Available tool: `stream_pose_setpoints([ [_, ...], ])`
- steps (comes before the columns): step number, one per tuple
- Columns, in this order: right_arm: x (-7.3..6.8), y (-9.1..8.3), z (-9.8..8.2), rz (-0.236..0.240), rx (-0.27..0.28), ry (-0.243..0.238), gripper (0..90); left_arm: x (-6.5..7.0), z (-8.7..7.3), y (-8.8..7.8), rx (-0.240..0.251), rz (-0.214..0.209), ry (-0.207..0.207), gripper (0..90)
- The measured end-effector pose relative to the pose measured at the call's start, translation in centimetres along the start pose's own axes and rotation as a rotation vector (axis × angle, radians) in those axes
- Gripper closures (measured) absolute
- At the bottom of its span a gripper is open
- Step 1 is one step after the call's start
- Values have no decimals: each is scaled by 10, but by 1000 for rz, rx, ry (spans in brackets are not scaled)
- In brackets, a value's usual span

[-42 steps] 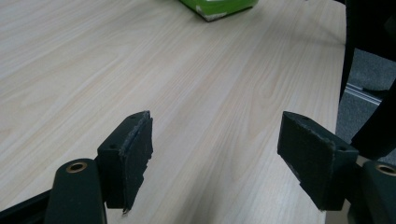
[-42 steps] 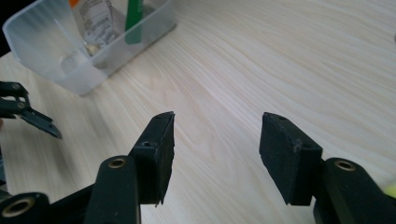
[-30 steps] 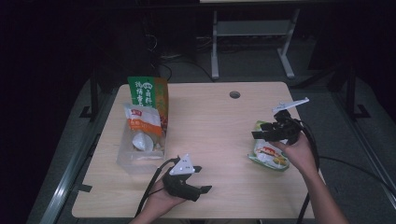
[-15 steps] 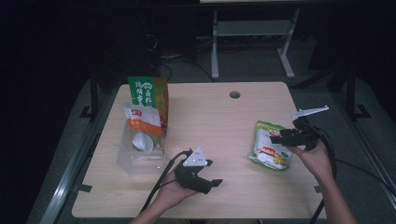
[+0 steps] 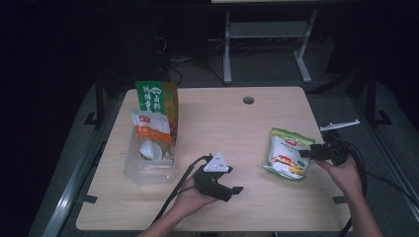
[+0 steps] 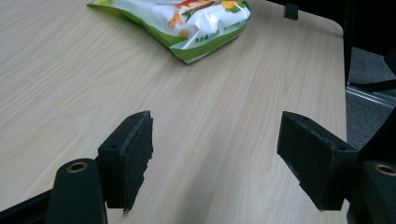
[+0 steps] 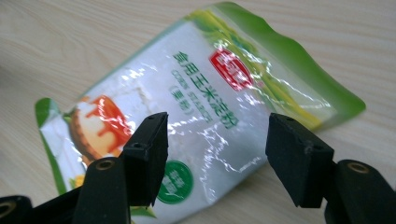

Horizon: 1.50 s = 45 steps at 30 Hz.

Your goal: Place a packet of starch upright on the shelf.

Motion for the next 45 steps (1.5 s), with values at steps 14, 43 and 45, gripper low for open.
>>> stream_pose_setpoints([
  [14,15,14,-12,-18,-58,54,388,1,6,10,-5,-10,3,264],
  [43,23,30,-21,128,-30,175,756,-1,7,21,-26,-14,-2,266],
  [45,21,30,-20,135,-33,171,804,-2,9,23,-28,-15,-5,266],
])
Point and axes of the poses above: each handheld gripper's, and its own axes: y roughly forward along the jaws, z roughly out of its top, x roughly to its right, the point moved 1 cm from there along y, roughly forward along the jaws, and after that the axes turned 13 degrees about -y, right-handed, at the moved point
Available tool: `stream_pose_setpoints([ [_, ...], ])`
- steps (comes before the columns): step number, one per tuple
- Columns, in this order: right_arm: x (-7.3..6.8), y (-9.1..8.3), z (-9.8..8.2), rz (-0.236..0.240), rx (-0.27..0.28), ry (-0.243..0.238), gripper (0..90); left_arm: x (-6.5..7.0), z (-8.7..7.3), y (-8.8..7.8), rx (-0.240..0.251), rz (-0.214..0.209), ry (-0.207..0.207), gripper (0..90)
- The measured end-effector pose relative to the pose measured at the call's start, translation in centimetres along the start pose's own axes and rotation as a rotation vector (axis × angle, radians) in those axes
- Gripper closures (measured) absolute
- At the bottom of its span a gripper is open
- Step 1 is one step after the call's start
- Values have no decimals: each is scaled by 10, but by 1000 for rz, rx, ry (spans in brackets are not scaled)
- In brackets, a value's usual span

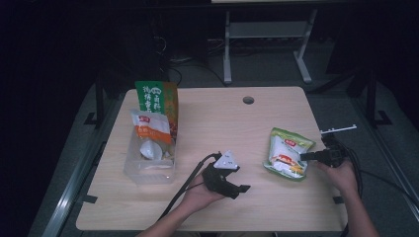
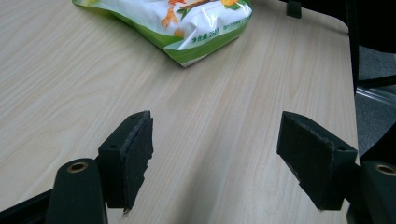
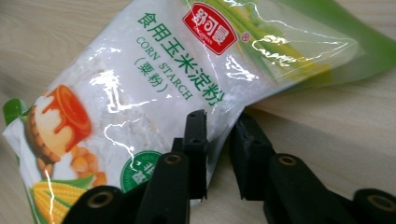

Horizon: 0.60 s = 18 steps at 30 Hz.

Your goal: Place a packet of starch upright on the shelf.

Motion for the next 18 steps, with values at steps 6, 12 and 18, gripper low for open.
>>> stream_pose_setpoints([
  [6,-7,-1,3,-10,-2,-33,890,0,7,6,-1,-12,-3,267],
  [12,-11,-8,3,-21,22,-58,896,-2,13,13,-3,-21,-12,267],
  [18,-18,-14,2,-37,39,-85,898,-6,22,20,-3,-31,-29,268],
])
Point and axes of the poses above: each handheld gripper's, and its own axes: y roughly forward along the jaws, z roughly out of its top, x roughly to its right, the point moved 1 cm from there along y, roughly forward along the jaws, and after that the axes turned 13 degrees about -y, right-handed, at the moved point
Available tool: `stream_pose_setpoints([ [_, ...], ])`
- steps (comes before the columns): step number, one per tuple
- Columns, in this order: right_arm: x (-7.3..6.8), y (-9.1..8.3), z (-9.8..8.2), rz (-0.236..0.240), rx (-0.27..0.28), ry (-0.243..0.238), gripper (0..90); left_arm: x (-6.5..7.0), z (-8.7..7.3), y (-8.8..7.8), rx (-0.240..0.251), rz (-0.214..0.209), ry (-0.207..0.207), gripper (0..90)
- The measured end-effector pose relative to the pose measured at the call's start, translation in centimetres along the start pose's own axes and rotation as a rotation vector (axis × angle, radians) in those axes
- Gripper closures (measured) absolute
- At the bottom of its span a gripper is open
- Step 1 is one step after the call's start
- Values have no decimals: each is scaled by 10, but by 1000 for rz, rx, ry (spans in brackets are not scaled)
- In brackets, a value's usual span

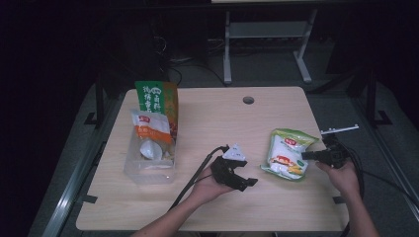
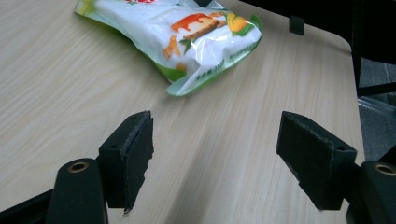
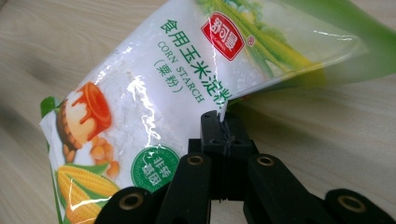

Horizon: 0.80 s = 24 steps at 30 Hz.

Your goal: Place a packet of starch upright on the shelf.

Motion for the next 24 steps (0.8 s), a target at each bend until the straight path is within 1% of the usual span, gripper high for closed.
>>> stream_pose_setpoints([
  [2,-3,-3,1,-5,10,-14,898,-1,3,3,-7,1,3,269],
  [3,-4,-5,1,-7,17,-16,898,-2,5,5,-5,-4,-5,269],
  [4,-5,-6,1,-11,24,-29,899,-3,6,6,-8,-7,-4,269],
  [8,-11,-13,2,-17,51,-55,899,-6,13,12,-7,-11,-18,269],
  [10,-15,-17,4,-19,67,-67,900,-8,16,15,-13,-12,-16,268],
  [11,-17,-19,4,-16,75,-65,900,-8,17,16,-7,-12,-20,268],
  [14,-23,-25,7,-22,99,-104,900,-10,22,20,-4,-15,-25,268],
  [15,-25,-26,7,-21,99,-103,900,-12,24,21,-6,-13,-25,268],
  [17,-28,-30,9,-27,112,-124,900,-13,26,24,-6,-11,-29,268],
  [20,-33,-34,9,-27,128,-140,900,-16,30,30,-1,-23,-49,267],
  [22,-35,-37,9,-28,135,-145,900,-18,31,32,-7,-22,-53,268],
  [24,-37,-38,8,-31,140,-149,900,-19,33,37,-6,-33,-75,268],
])
Point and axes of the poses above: each handheld gripper's, and its own axes: y roughly forward along the jaws, z roughly out of its top, x roughly to its right, the point moved 1 cm from there along y, roughly forward along the jaws, and after that the axes turned 13 degrees about -y, right-handed, at the moved point
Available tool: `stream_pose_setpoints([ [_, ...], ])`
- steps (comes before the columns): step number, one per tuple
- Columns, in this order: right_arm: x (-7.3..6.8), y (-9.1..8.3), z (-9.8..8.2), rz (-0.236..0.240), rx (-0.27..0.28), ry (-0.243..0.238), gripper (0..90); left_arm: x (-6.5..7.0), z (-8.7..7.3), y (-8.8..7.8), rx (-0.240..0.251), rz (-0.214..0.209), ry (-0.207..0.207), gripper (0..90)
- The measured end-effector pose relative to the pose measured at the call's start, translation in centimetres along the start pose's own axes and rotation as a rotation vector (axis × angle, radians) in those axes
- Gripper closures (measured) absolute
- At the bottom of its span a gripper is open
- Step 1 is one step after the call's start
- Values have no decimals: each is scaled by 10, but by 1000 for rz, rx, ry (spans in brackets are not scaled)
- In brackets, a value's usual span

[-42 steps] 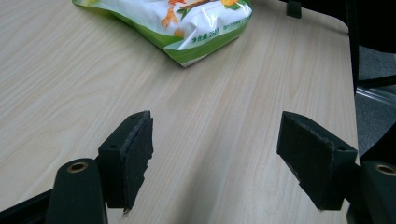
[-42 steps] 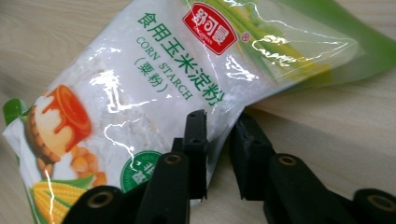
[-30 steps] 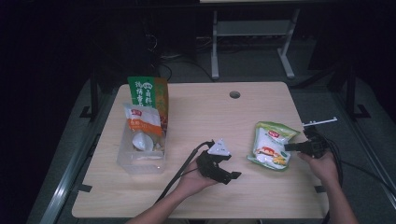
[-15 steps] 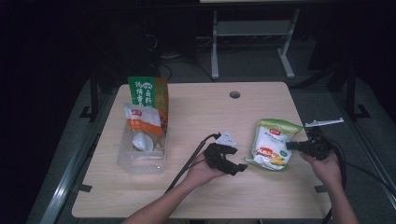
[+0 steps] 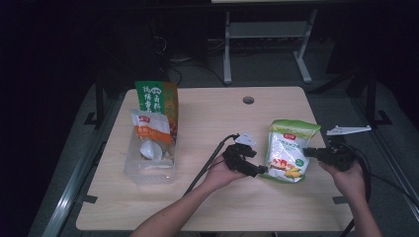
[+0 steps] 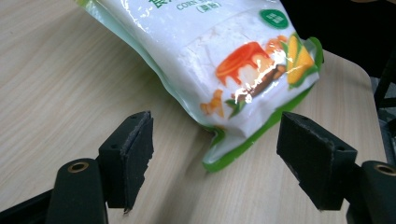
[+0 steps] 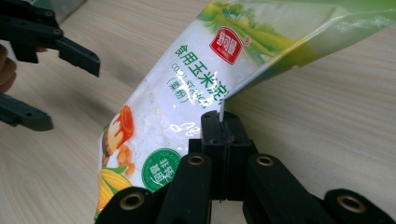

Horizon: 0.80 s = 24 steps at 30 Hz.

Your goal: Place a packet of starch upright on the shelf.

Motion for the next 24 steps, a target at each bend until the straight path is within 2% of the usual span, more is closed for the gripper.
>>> stream_pose_setpoints([
  [1,-1,-1,0,-1,4,-8,900,0,1,2,5,-7,-19,268],
  [8,-8,-5,-1,-5,27,-36,900,-5,9,17,-5,-34,-45,271],
  [13,-15,-8,1,2,50,-83,900,-8,18,28,2,-59,-63,271],
  [16,-19,-10,1,0,60,-108,900,-9,20,33,-1,-80,-94,274],
  [19,-21,-11,-1,3,62,-120,900,-12,22,35,6,-120,-130,320],
  [20,-21,-11,-1,4,63,-126,900,-13,23,35,10,-130,-129,344],
  [23,-23,-11,-3,13,75,-132,900,-15,25,36,10,-147,-141,384],
  [24,-23,-11,-4,13,79,-141,900,-15,25,37,10,-156,-158,400],
])
Point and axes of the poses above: each handheld gripper's, and its own axes: y roughly forward along the jaws, z roughly out of its top, x roughly to its right, the point moved 1 cm from there along y, roughly forward along the jaws, and after that the axes turned 13 degrees about -y, right-handed, at the moved point
